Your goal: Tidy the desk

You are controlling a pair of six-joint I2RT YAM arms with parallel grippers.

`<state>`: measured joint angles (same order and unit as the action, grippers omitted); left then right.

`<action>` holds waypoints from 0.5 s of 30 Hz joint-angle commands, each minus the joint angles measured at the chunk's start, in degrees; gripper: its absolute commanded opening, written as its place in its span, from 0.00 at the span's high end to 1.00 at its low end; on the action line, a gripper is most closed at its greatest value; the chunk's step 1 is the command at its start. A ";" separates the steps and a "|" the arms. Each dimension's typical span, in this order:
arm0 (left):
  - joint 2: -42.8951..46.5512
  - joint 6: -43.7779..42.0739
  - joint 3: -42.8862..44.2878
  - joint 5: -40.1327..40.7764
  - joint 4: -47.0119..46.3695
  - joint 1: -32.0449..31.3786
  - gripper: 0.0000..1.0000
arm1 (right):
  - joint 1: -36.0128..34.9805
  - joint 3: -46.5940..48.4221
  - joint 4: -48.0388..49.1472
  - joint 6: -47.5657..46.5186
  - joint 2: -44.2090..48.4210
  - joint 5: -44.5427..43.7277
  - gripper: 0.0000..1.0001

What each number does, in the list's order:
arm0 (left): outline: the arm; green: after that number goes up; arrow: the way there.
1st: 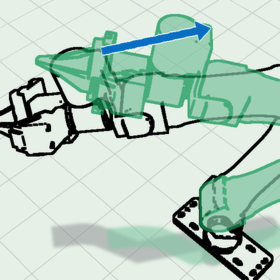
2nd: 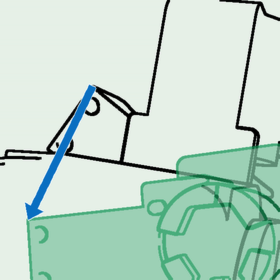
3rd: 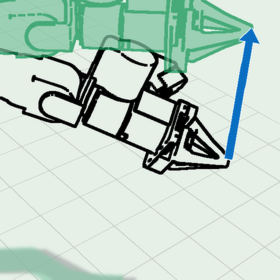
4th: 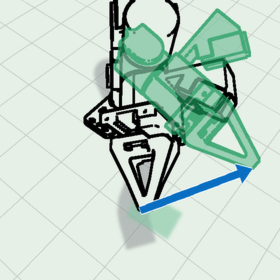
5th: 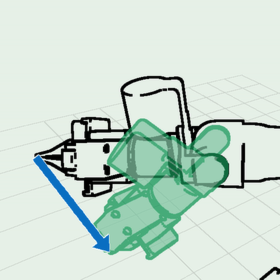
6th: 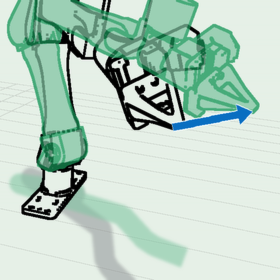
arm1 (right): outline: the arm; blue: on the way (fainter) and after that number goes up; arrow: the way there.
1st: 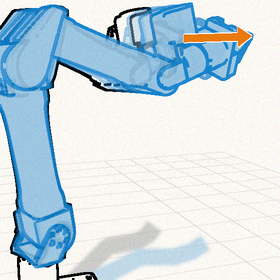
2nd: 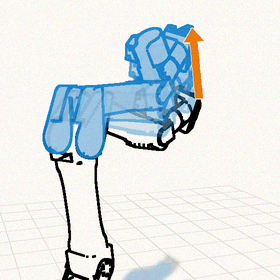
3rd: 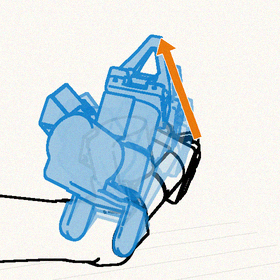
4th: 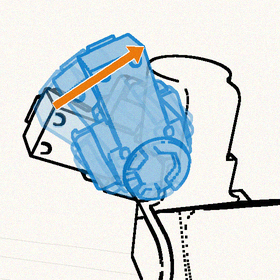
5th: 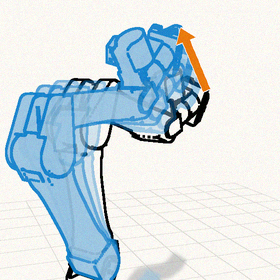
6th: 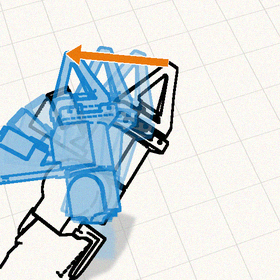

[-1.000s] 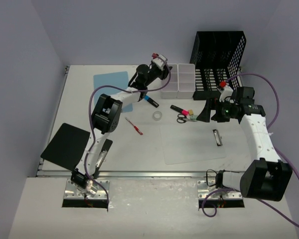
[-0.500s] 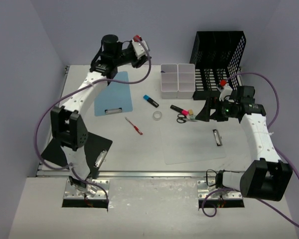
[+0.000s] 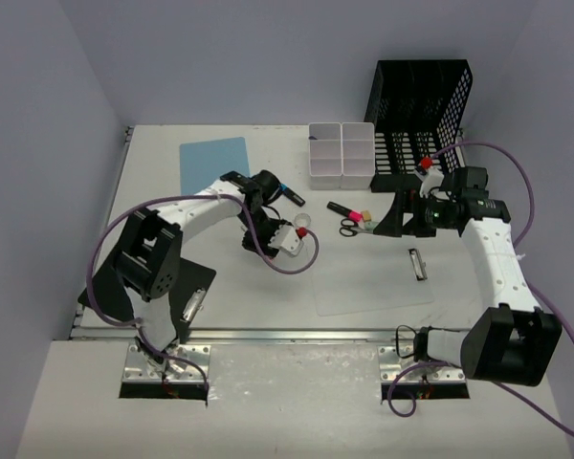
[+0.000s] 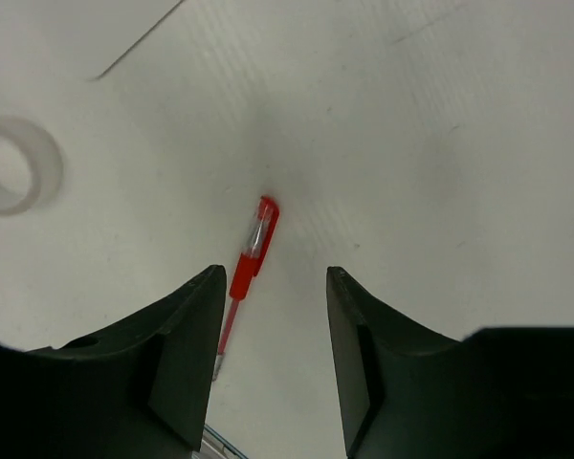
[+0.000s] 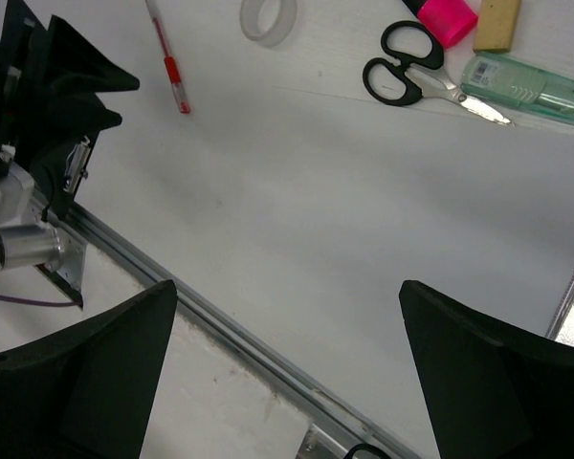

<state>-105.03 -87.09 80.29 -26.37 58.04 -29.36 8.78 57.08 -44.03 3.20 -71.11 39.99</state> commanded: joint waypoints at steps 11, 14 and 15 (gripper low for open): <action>-6.67 -5.02 0.65 10.28 -6.36 -6.49 0.62 | 0.01 -0.48 -1.85 -1.71 2.38 1.41 0.01; -9.13 -5.37 1.79 11.87 -6.19 -6.49 0.62 | 0.01 -0.74 -1.94 -1.88 2.38 1.85 0.01; -9.48 -5.28 2.06 12.04 -6.19 -6.49 0.62 | 0.01 -0.92 -2.02 -1.97 2.38 1.94 0.01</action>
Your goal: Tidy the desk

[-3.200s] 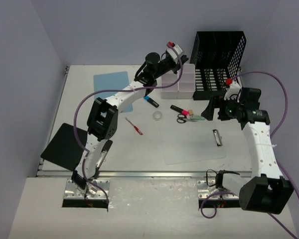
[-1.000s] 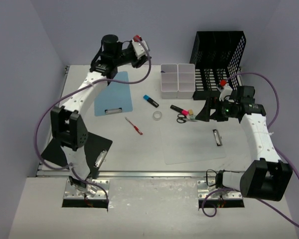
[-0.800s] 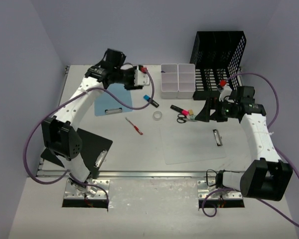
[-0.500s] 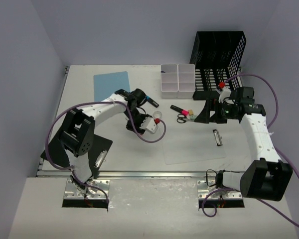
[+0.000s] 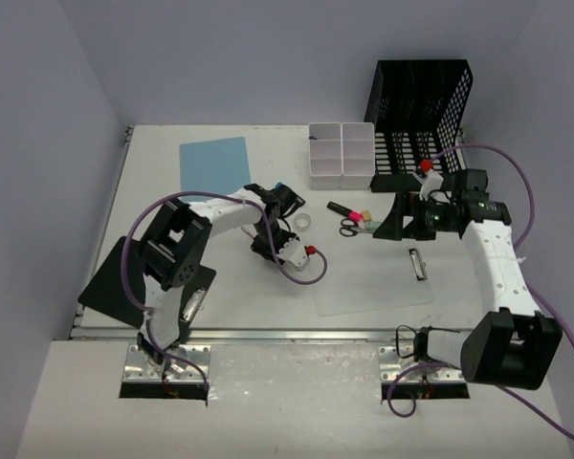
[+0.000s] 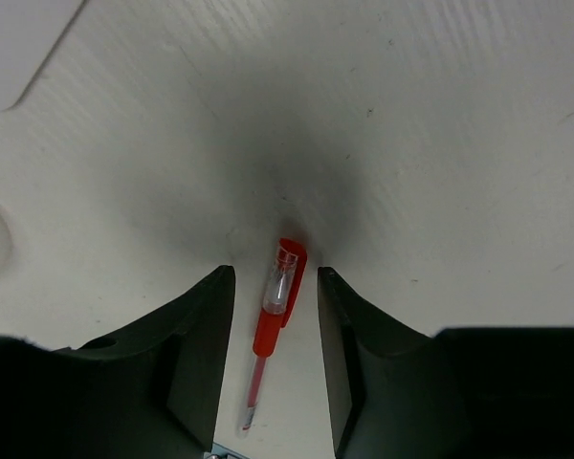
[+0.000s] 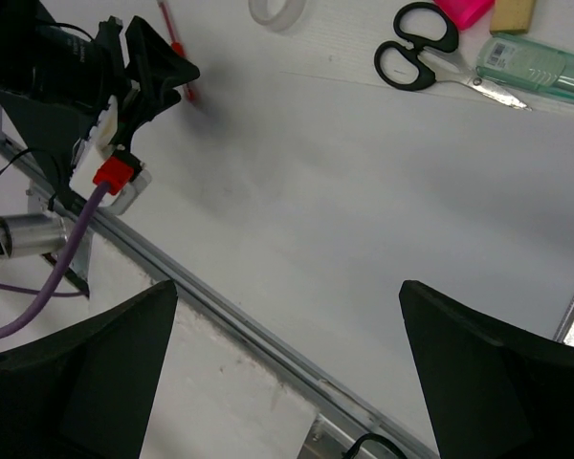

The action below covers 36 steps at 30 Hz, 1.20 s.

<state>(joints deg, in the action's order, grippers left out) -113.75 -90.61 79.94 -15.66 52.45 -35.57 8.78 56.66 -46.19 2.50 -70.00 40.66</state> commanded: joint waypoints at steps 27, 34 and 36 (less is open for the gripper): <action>7.04 33.73 27.81 -26.58 -7.72 1.99 1.00 | 0.01 -0.50 1.72 0.22 0.47 2.84 0.01; 14.00 77.22 9.80 -16.95 -71.20 6.65 1.00 | 0.01 -1.03 3.92 2.07 0.74 0.38 0.01; 10.23 86.01 11.98 -15.99 -80.81 8.67 1.00 | -0.07 -1.12 4.09 2.24 0.74 0.29 0.01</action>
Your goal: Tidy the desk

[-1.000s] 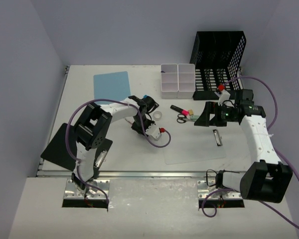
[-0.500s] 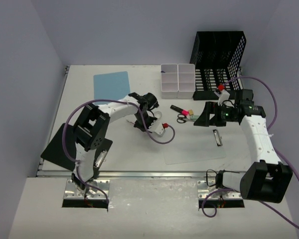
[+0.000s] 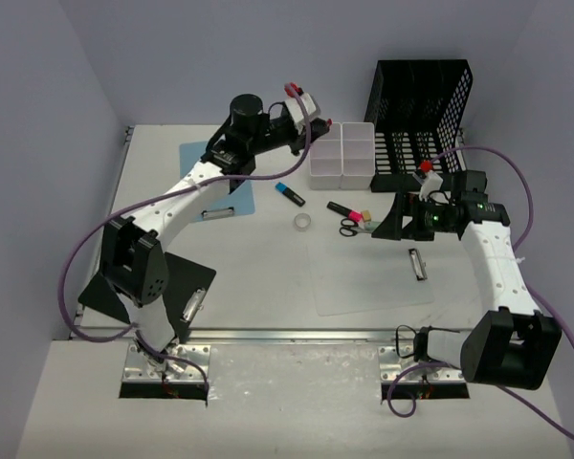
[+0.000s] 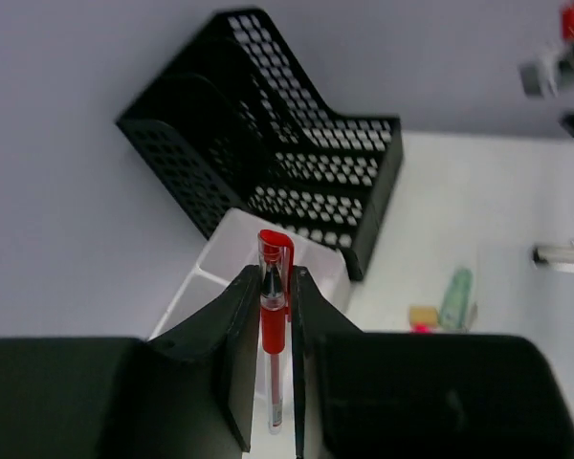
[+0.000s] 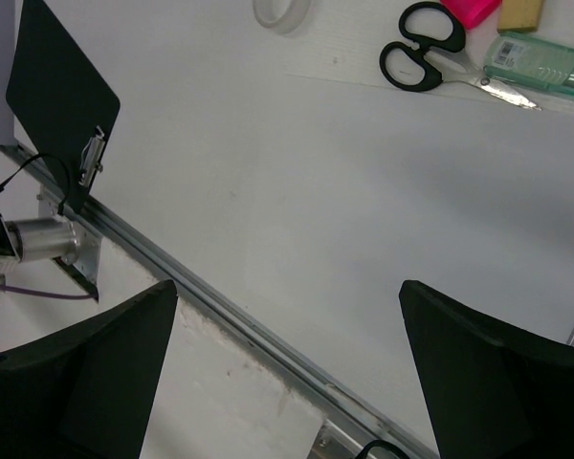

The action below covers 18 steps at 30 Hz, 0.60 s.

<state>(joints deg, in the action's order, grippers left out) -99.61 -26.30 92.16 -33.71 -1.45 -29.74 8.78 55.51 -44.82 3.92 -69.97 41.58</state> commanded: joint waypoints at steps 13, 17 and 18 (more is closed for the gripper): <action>-27.20 28.59 12.61 7.07 -52.66 4.77 1.00 | -0.07 -1.28 3.07 1.09 0.02 -0.98 0.01; -31.60 27.89 14.45 7.78 -55.24 4.95 1.00 | -0.07 -1.80 3.51 1.61 -0.42 -0.63 0.01; -32.22 27.71 14.89 8.22 -55.32 4.95 1.00 | 0.01 -1.98 3.51 1.61 -0.43 -0.54 0.01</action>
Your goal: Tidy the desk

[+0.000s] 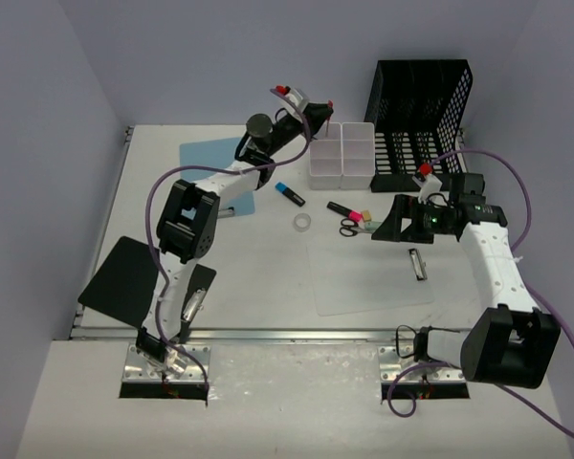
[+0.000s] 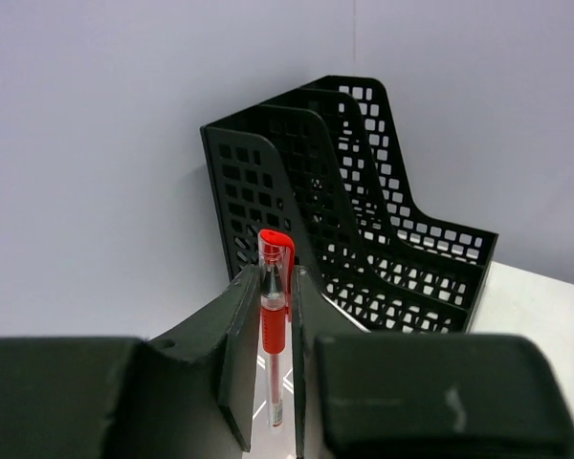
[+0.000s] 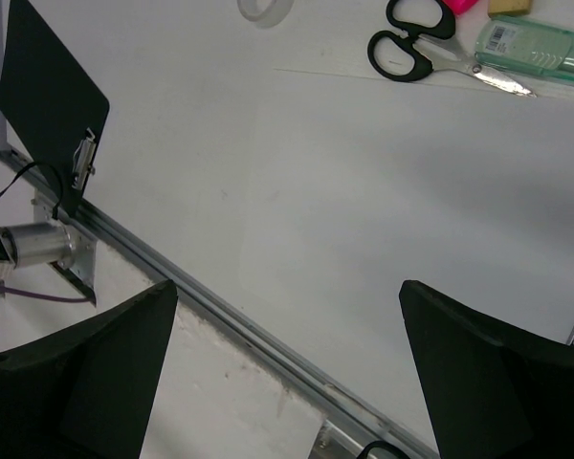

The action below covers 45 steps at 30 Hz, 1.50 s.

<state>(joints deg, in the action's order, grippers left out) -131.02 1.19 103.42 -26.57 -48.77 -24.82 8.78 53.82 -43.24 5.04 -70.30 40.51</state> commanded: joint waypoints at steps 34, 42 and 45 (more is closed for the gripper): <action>-11.37 -2.07 8.74 3.72 -8.00 0.56 0.53 | -1.04 3.91 0.97 -1.70 -0.89 -6.22 0.01; 6.36 5.12 0.49 -1.81 -5.37 3.54 0.16 | -14.30 16.47 -2.54 -7.32 -6.15 -19.93 0.01; 16.74 11.54 -6.54 -4.80 -0.99 6.61 0.02 | -18.34 21.49 -1.41 -6.53 -9.23 -21.96 0.01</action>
<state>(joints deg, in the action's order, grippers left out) -128.86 5.39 99.07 -26.87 -47.59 -22.13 -6.28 70.41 -45.45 -0.05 -77.10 24.03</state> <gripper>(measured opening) 0.929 0.992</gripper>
